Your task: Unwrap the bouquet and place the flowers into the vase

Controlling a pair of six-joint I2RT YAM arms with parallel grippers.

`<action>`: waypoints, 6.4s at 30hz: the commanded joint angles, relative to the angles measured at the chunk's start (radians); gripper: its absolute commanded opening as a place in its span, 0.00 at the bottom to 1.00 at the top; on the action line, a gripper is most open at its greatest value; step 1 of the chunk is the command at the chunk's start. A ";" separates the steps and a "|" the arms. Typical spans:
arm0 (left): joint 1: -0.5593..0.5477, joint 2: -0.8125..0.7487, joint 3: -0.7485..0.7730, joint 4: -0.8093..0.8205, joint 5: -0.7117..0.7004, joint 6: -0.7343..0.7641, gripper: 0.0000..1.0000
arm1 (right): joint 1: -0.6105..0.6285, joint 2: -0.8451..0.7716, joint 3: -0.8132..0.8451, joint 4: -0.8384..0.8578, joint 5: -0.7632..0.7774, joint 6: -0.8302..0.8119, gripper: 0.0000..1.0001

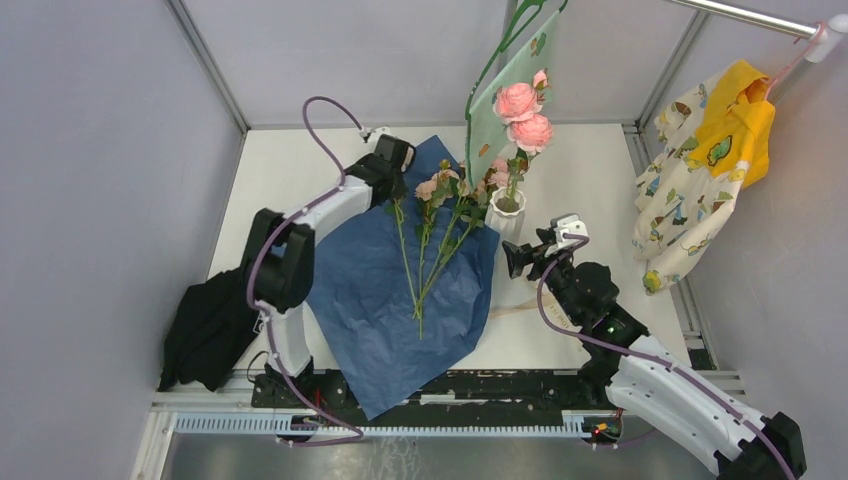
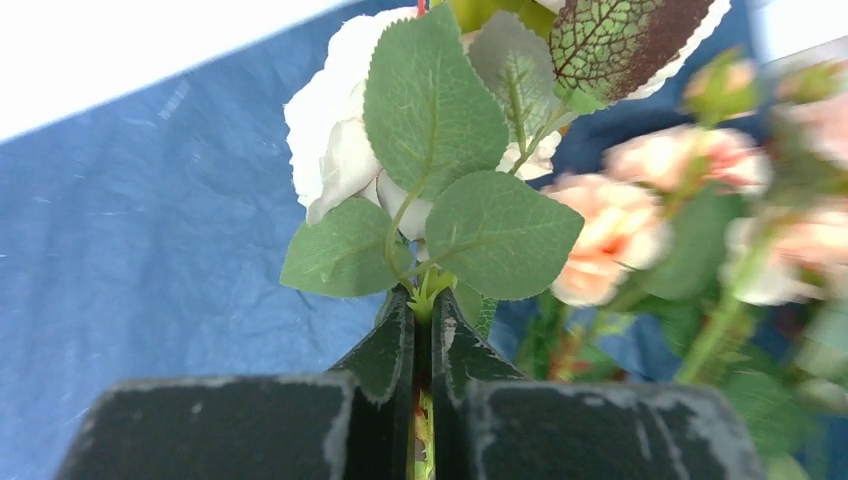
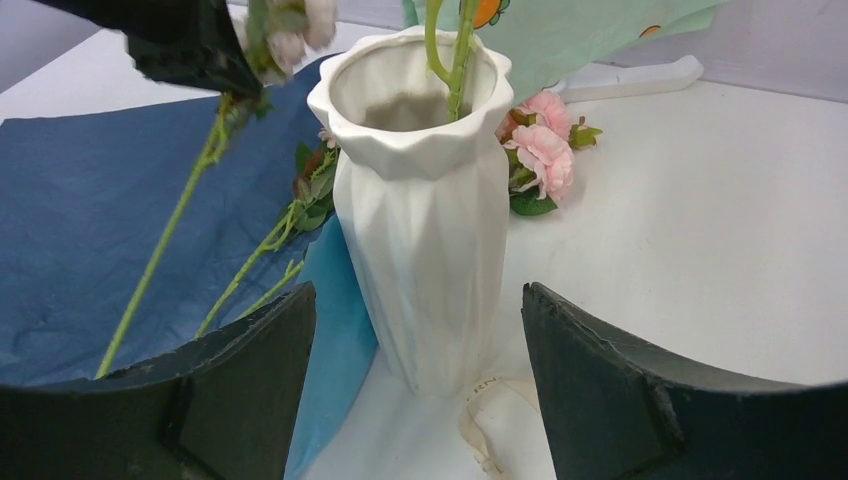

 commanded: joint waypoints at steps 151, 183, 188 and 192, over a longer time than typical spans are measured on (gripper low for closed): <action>-0.348 -0.372 -0.086 0.664 0.454 0.193 0.99 | -0.001 -0.426 -0.078 -0.099 0.084 0.048 0.89; -0.381 -0.745 -0.151 0.103 0.201 0.163 1.00 | -0.001 -0.339 -0.017 -0.040 0.041 0.032 0.93; -0.381 -0.858 -0.185 0.042 0.008 0.164 1.00 | -0.001 -0.288 0.013 -0.009 -0.046 0.035 0.93; -0.381 -0.969 -0.284 0.072 -0.126 0.180 1.00 | -0.002 -0.186 0.053 0.042 -0.176 0.052 0.91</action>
